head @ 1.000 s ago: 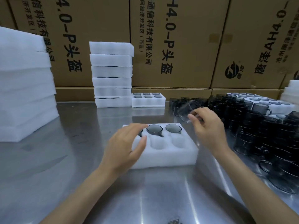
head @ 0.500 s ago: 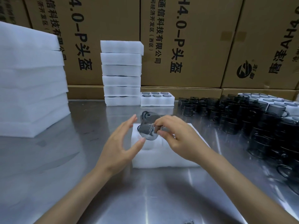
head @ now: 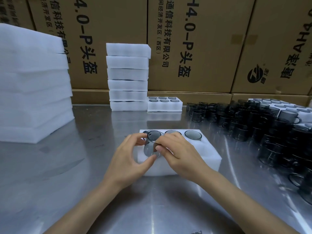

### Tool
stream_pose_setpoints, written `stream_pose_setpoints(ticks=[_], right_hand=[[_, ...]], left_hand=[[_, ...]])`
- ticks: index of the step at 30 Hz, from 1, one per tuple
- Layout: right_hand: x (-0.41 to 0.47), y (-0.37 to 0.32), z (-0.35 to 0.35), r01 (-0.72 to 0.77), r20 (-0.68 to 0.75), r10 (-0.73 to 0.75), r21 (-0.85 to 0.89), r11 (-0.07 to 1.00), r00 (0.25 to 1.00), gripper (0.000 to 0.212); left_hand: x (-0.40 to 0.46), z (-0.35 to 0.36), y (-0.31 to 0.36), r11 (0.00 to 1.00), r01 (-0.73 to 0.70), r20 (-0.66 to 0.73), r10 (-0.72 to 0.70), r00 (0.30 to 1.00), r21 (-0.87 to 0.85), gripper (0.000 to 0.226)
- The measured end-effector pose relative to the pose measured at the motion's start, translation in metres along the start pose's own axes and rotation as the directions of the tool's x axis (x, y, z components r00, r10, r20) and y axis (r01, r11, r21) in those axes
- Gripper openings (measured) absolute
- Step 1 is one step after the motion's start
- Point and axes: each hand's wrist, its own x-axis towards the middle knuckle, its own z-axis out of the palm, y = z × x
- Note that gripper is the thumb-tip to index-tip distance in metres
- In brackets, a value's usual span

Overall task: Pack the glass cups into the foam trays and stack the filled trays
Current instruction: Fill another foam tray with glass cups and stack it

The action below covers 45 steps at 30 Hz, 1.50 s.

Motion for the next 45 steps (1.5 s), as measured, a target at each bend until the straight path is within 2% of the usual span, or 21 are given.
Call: stream_pose_setpoints(ticks=[6,10,13,16,19,23,27,33,35,37,39,42,45], right_hand=[[0.002,-0.007,0.004,-0.046,0.035,0.05,-0.091,0.995,0.998,0.018],[-0.002,-0.003,-0.001,-0.04,-0.009,0.04,-0.05,0.998,0.999,0.028],[-0.007,0.006,-0.007,-0.086,-0.058,0.086,0.003,0.996,0.995,0.042],[-0.011,0.011,-0.006,-0.107,0.053,0.108,-0.019,0.994,0.993,0.052],[-0.012,0.011,0.001,-0.068,0.147,0.085,-0.115,0.991,0.986,0.052],[-0.013,0.012,0.006,-0.059,0.183,0.102,-0.226,0.972,0.978,0.046],[-0.014,0.012,0.007,-0.049,0.166,0.092,-0.244,0.968,0.982,0.045],[-0.015,0.011,0.006,-0.05,0.138,0.087,-0.252,0.966,0.987,0.047],[-0.014,0.011,0.004,-0.098,0.103,0.122,-0.21,0.973,0.987,0.047],[-0.013,0.016,-0.003,-0.207,0.011,0.208,-0.061,0.977,0.978,0.043],[-0.013,0.032,-0.015,-0.308,-0.13,0.311,0.042,0.95,0.942,0.038],[-0.016,0.071,-0.037,-0.496,-0.327,0.492,0.077,0.865,0.807,0.036],[-0.026,0.11,-0.047,-0.671,-0.388,0.635,0.056,0.739,0.668,0.042]], left_hand=[[0.0,-0.003,-0.001,1.0,0.021,0.042,-0.021,0.999,0.016,0.042],[0.002,-0.011,0.0,0.992,-0.013,0.048,0.008,0.999,0.122,0.046],[0.002,-0.018,0.003,0.973,-0.115,0.033,0.111,0.993,0.198,0.054],[0.0,-0.019,0.007,0.911,-0.274,0.103,0.255,0.961,0.309,0.062],[-0.005,-0.016,0.009,0.841,-0.359,0.174,0.314,0.933,0.405,0.054],[-0.011,-0.011,0.006,0.837,-0.308,0.233,0.222,0.947,0.453,0.05],[-0.012,-0.01,0.007,0.849,-0.279,0.241,0.186,0.952,0.449,0.049],[-0.014,-0.012,0.005,0.919,-0.205,0.254,0.121,0.96,0.338,0.054],[-0.014,-0.012,-0.002,0.944,-0.164,0.262,0.087,0.961,0.287,0.056],[-0.013,-0.013,-0.008,0.965,-0.101,0.238,0.042,0.97,0.244,0.054],[-0.01,-0.013,-0.013,0.982,0.002,0.2,-0.04,0.979,0.19,0.044],[-0.009,-0.012,-0.019,0.984,0.097,0.199,-0.126,0.972,0.15,0.05],[-0.009,-0.01,-0.021,0.983,0.115,0.207,-0.144,0.968,0.145,0.054]])
